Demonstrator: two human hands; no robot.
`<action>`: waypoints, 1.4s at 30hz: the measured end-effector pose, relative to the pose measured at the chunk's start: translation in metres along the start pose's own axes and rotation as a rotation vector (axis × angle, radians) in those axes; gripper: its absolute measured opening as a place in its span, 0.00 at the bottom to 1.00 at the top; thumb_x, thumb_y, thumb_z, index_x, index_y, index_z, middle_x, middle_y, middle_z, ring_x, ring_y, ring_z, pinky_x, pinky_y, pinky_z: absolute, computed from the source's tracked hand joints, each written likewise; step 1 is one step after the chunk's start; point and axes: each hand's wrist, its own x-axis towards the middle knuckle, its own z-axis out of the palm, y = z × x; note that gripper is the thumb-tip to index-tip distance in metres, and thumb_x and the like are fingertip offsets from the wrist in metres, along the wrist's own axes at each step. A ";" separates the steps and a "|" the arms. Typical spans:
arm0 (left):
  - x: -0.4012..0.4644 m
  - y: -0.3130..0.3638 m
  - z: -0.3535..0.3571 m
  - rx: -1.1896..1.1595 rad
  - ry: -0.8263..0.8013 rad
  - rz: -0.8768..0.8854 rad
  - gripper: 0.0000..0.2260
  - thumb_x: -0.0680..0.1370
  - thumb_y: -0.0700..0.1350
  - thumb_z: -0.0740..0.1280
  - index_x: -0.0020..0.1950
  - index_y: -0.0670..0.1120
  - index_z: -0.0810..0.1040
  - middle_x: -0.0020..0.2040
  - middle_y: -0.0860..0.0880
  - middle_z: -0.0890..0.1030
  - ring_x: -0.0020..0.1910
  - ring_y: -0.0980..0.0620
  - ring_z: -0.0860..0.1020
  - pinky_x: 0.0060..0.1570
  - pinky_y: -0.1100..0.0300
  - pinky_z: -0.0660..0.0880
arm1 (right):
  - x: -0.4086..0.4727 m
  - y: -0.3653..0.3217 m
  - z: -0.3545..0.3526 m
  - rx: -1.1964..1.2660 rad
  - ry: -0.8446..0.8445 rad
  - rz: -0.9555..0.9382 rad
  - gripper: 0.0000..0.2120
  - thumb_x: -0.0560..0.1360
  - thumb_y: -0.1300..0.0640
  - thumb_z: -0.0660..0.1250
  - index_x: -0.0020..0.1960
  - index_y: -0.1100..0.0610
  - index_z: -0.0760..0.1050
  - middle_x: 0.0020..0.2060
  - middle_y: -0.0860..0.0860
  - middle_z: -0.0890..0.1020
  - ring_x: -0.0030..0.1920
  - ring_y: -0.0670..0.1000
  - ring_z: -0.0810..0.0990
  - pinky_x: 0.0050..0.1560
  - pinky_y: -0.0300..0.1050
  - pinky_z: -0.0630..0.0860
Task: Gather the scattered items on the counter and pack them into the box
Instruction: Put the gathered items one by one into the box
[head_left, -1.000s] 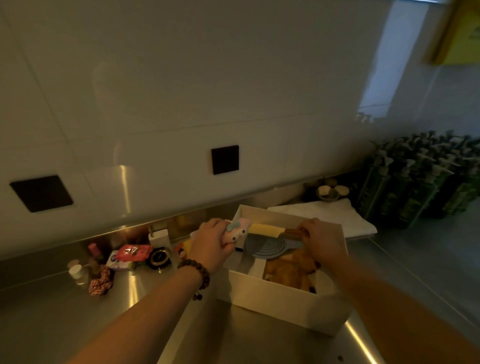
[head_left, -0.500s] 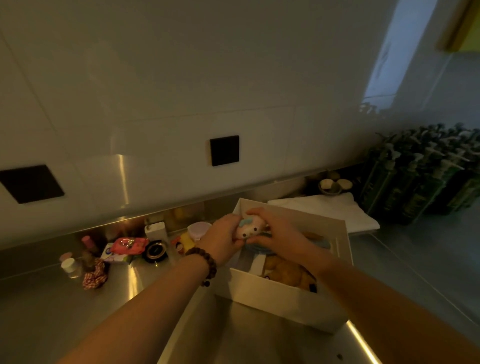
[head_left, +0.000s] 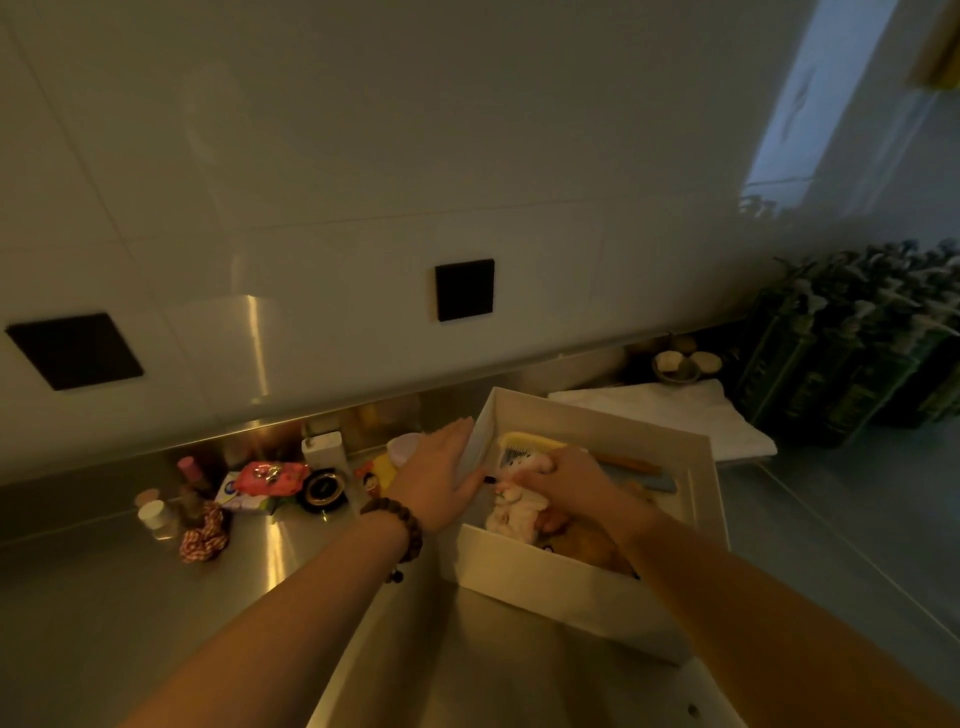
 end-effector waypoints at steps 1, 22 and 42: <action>-0.001 -0.002 0.003 -0.005 -0.072 -0.030 0.29 0.80 0.52 0.59 0.76 0.45 0.52 0.76 0.48 0.56 0.74 0.51 0.55 0.67 0.65 0.48 | 0.002 0.003 0.005 0.020 0.000 0.035 0.08 0.71 0.48 0.71 0.39 0.53 0.78 0.28 0.52 0.81 0.25 0.50 0.81 0.25 0.40 0.76; -0.005 -0.017 0.027 -0.157 -0.089 -0.095 0.26 0.81 0.45 0.54 0.76 0.54 0.47 0.77 0.50 0.53 0.75 0.53 0.50 0.66 0.63 0.45 | 0.020 0.009 0.029 -0.549 -0.207 -0.285 0.13 0.75 0.64 0.64 0.59 0.58 0.76 0.47 0.58 0.82 0.44 0.53 0.81 0.44 0.35 0.74; -0.004 -0.014 0.026 -0.122 -0.024 -0.106 0.23 0.82 0.48 0.51 0.77 0.51 0.51 0.77 0.47 0.57 0.76 0.48 0.52 0.72 0.56 0.50 | 0.005 -0.021 0.036 -0.613 -0.018 -0.408 0.16 0.79 0.64 0.56 0.65 0.58 0.72 0.59 0.57 0.78 0.59 0.54 0.77 0.61 0.42 0.70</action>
